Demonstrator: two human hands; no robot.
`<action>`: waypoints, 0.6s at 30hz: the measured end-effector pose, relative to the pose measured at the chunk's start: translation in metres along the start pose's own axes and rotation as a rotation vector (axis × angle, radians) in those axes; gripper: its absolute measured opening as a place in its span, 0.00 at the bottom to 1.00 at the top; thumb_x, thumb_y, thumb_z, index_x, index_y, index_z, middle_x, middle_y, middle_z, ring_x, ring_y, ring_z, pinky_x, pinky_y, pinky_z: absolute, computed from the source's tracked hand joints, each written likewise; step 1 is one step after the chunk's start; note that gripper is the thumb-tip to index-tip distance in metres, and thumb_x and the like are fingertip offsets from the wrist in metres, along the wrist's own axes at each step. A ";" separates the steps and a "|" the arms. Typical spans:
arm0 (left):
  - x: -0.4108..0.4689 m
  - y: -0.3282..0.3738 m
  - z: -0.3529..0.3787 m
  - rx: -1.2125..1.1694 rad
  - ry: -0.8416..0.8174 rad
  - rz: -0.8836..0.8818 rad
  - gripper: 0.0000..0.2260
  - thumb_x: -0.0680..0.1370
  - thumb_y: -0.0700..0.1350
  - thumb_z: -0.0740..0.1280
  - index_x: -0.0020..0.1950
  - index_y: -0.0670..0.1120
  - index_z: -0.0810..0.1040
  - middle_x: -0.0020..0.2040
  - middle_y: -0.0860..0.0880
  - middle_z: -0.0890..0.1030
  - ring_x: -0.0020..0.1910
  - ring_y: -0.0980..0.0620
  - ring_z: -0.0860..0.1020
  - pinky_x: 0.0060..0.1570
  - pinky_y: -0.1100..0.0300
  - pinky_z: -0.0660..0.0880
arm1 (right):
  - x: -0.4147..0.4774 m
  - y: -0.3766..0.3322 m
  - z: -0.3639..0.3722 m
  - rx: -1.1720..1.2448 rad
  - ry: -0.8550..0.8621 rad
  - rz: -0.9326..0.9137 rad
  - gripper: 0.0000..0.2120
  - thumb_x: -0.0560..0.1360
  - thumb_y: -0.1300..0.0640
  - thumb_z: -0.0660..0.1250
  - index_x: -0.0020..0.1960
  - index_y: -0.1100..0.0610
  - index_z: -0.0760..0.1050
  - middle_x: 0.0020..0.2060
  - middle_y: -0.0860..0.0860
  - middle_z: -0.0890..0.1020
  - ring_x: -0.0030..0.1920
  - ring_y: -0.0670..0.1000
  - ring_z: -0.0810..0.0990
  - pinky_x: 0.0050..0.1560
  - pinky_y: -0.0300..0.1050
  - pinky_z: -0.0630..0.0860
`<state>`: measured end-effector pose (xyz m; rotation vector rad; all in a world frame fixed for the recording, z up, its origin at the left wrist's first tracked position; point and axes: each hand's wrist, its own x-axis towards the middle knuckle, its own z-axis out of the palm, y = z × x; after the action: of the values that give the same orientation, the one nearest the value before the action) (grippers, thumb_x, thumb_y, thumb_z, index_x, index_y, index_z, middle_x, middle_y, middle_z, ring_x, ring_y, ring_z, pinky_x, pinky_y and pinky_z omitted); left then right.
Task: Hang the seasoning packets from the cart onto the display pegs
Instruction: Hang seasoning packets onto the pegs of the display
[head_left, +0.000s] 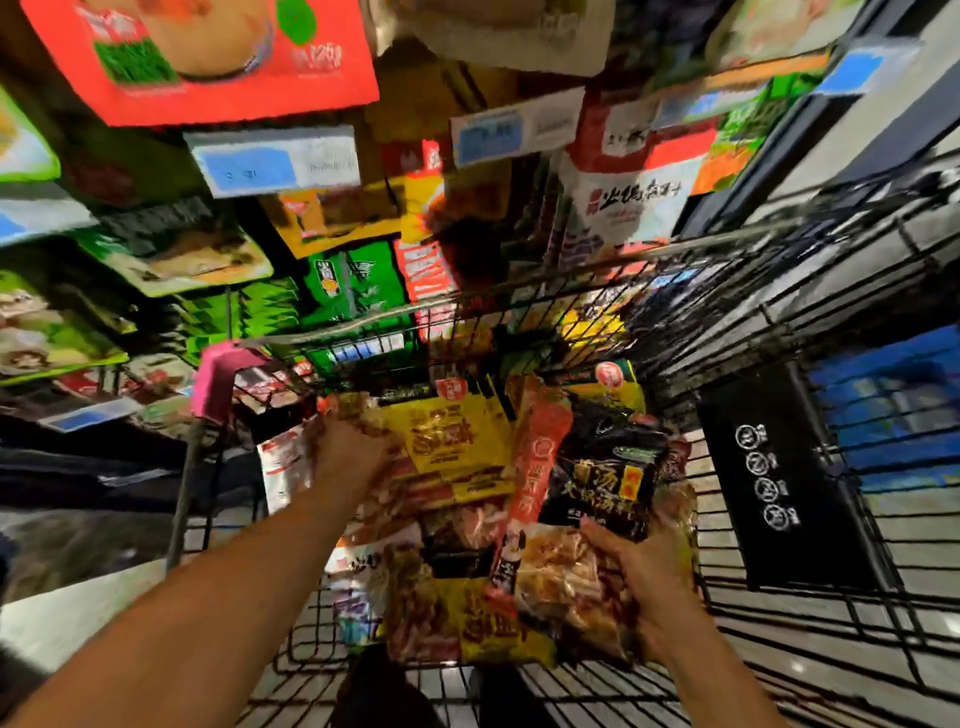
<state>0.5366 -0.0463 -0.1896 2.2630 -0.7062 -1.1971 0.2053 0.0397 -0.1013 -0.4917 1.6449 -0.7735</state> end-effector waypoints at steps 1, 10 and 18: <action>-0.004 0.006 0.000 -0.034 0.027 -0.044 0.14 0.66 0.38 0.82 0.44 0.42 0.78 0.36 0.47 0.81 0.34 0.51 0.79 0.36 0.61 0.78 | 0.000 0.001 0.001 0.004 -0.005 0.014 0.16 0.69 0.64 0.80 0.49 0.50 0.78 0.45 0.51 0.87 0.48 0.56 0.86 0.57 0.57 0.80; -0.021 -0.017 0.014 -0.571 -0.286 -0.428 0.20 0.70 0.45 0.80 0.58 0.39 0.84 0.52 0.40 0.86 0.44 0.41 0.84 0.46 0.48 0.82 | 0.004 0.006 0.012 0.014 -0.130 0.073 0.24 0.70 0.61 0.79 0.64 0.57 0.78 0.50 0.57 0.88 0.50 0.59 0.88 0.57 0.62 0.82; -0.077 -0.026 0.019 -0.816 -0.293 -0.359 0.19 0.75 0.41 0.76 0.65 0.42 0.80 0.57 0.42 0.85 0.54 0.41 0.84 0.54 0.45 0.81 | 0.019 0.015 0.017 0.042 -0.120 0.077 0.26 0.71 0.57 0.80 0.67 0.54 0.77 0.54 0.55 0.87 0.54 0.59 0.87 0.60 0.66 0.80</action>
<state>0.4888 0.0185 -0.1691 1.5635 0.1278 -1.6239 0.2190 0.0332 -0.1267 -0.4346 1.5250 -0.7069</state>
